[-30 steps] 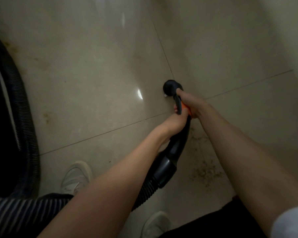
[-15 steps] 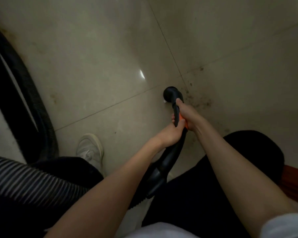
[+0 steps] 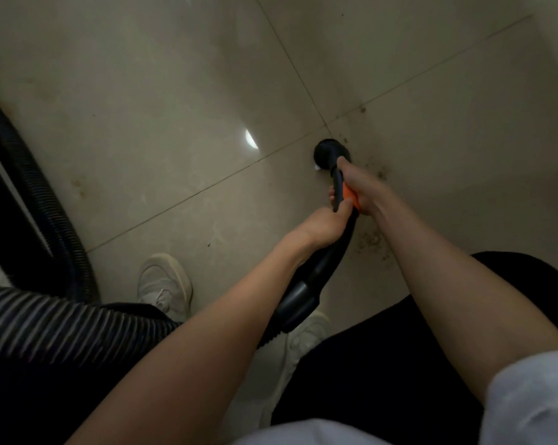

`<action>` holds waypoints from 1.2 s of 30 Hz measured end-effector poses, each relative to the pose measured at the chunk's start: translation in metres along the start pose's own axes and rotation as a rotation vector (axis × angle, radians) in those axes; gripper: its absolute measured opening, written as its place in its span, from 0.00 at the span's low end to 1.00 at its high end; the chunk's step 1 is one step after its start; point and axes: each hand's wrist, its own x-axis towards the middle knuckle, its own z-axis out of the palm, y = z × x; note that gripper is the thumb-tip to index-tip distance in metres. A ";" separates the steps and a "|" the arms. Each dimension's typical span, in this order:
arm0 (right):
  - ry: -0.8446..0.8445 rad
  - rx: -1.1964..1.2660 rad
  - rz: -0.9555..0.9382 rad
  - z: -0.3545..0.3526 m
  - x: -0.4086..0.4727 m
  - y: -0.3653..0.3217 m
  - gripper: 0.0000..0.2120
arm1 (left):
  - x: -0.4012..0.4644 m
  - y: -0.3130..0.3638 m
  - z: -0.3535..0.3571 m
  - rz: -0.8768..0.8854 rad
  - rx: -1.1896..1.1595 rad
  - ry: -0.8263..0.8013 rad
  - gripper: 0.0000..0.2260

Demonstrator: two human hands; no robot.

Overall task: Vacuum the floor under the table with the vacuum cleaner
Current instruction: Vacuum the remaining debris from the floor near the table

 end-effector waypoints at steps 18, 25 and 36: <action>-0.139 -0.141 -0.009 0.032 -0.028 0.032 0.24 | -0.031 -0.043 0.002 -0.088 -0.189 -0.013 0.28; -0.253 -0.254 0.011 0.068 -0.050 0.042 0.16 | -0.055 -0.067 -0.007 -0.125 -0.239 0.088 0.20; -0.023 -0.143 0.123 -0.005 -0.045 0.060 0.26 | -0.051 -0.036 0.032 -0.101 -0.186 -0.213 0.25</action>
